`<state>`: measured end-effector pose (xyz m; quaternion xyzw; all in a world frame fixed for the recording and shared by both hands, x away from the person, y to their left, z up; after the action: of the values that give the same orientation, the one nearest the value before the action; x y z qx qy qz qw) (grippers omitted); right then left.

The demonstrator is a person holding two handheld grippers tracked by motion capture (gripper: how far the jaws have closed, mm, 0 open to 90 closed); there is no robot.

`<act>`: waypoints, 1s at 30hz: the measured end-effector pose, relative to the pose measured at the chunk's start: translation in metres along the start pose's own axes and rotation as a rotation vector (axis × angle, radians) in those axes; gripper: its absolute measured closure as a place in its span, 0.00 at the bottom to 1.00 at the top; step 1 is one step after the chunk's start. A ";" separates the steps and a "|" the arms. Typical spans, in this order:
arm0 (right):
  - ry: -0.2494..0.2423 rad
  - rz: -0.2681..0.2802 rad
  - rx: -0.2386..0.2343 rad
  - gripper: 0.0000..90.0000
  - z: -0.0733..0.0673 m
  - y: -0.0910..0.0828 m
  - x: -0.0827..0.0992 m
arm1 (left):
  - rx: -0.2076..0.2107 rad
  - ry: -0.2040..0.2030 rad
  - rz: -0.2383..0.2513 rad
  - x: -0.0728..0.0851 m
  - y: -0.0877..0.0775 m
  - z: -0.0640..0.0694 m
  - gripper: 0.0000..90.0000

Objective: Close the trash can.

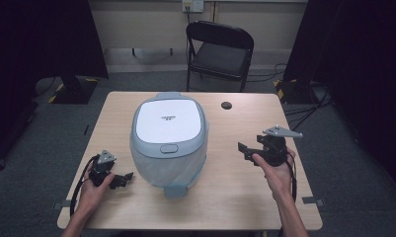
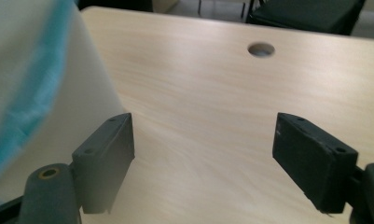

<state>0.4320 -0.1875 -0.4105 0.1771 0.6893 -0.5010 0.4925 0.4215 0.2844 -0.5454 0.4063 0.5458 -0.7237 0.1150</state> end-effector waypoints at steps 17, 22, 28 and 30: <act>0.067 -0.131 0.100 0.21 0.042 0.012 0.093 | 0.004 0.005 -0.002 0.001 -0.001 0.001 0.01; 0.055 -0.180 0.143 0.21 0.049 0.020 0.108 | 0.004 0.005 -0.002 0.001 -0.001 0.001 0.01; 0.054 -0.224 0.156 0.21 0.050 0.030 0.115 | 0.004 0.005 -0.002 0.001 -0.001 0.000 0.01; 0.055 -0.234 0.158 0.20 0.050 0.032 0.119 | 0.004 0.005 -0.002 0.001 -0.001 0.001 0.01</act>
<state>0.4269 -0.2460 -0.5295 0.1475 0.6769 -0.6027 0.3959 0.4197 0.2848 -0.5454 0.4077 0.5450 -0.7240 0.1119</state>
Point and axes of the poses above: each handheld gripper's, and its own axes: y roughly forward along the jaws, x roughly out of its underside, z roughly to its right, the point moved 6 cm from there along y, roughly forward along the jaws, and after that the axes turned 6 degrees about -y, right-handed, at the moved point
